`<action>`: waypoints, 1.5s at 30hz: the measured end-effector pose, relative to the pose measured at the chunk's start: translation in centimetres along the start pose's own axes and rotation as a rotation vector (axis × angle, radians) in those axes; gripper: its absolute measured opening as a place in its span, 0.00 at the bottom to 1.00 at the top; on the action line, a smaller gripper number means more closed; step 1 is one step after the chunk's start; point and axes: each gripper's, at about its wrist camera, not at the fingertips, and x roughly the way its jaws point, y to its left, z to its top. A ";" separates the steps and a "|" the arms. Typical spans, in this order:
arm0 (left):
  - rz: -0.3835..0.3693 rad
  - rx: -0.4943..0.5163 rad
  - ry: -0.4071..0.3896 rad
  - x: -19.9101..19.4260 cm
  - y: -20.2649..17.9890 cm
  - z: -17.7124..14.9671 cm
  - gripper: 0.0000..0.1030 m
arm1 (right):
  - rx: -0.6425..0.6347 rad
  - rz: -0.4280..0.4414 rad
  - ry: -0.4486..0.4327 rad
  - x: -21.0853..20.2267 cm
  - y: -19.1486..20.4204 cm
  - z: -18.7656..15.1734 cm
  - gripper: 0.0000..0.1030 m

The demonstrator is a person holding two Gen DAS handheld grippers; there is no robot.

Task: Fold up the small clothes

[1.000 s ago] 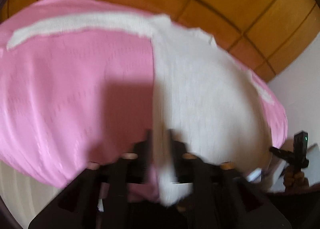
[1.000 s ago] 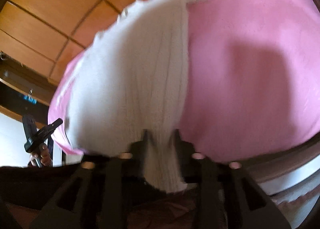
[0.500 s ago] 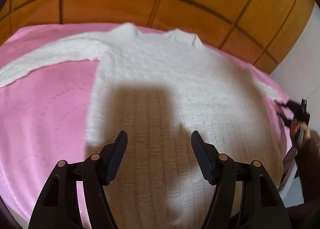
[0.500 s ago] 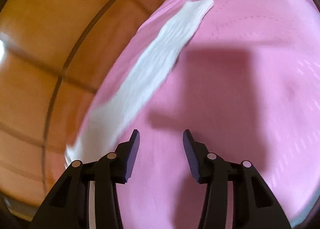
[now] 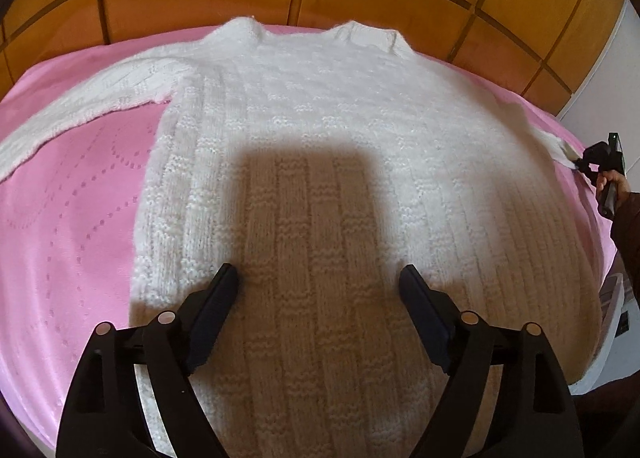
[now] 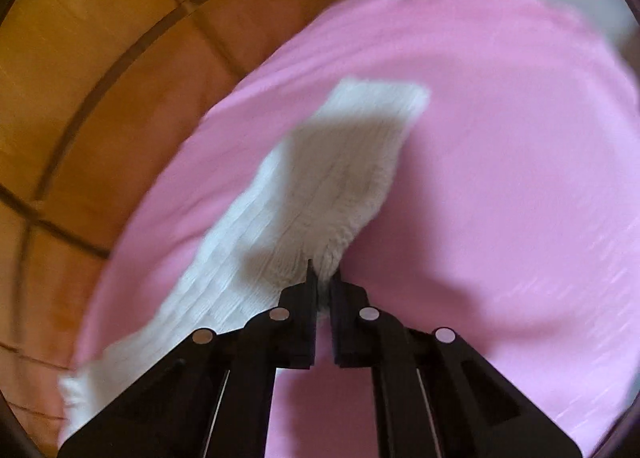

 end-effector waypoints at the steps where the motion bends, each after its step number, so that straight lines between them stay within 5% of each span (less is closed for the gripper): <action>1: -0.003 -0.002 -0.001 0.1 0.0 0.0 0.80 | 0.035 -0.021 0.008 0.4 -0.6 0.5 0.04; 5: -0.015 -0.006 -0.008 0.2 0.3 0.0 0.80 | 0.004 -0.049 -0.020 -0.3 1.3 0.2 0.04; 14: -0.086 -0.060 -0.039 -0.5 1.1 0.1 0.83 | -0.438 0.254 -0.056 -7.5 15.6 -7.0 0.04; 21: -0.108 -0.130 -0.073 -1.5 2.2 0.8 0.83 | -0.874 0.393 0.014 -11.0 28.0 -21.5 0.05; 24: -0.110 -0.134 -0.098 -2.3 2.5 1.3 0.83 | -1.017 0.482 0.097 -11.8 31.0 -28.9 0.18; 26: -0.095 -0.119 -0.123 -2.9 2.5 1.7 0.83 | -1.018 0.516 0.116 -12.5 31.2 -31.1 0.47; 29: -0.092 -0.106 -0.148 -3.6 2.2 2.4 0.80 | -0.967 0.561 0.150 -13.3 29.2 -32.4 0.66; 33: -0.100 -0.057 -0.168 -3.5 0.8 4.0 0.73 | -0.891 0.562 0.168 -15.0 24.9 -33.5 0.70; 40: -0.108 0.172 -0.221 -1.9 -7.9 9.1 0.72 | -0.796 0.504 0.210 -15.4 16.4 -34.4 0.78; 45: -0.061 0.301 -0.195 1.7 -13.8 12.5 0.72 | -0.815 0.514 0.138 -15.4 14.4 -36.2 0.89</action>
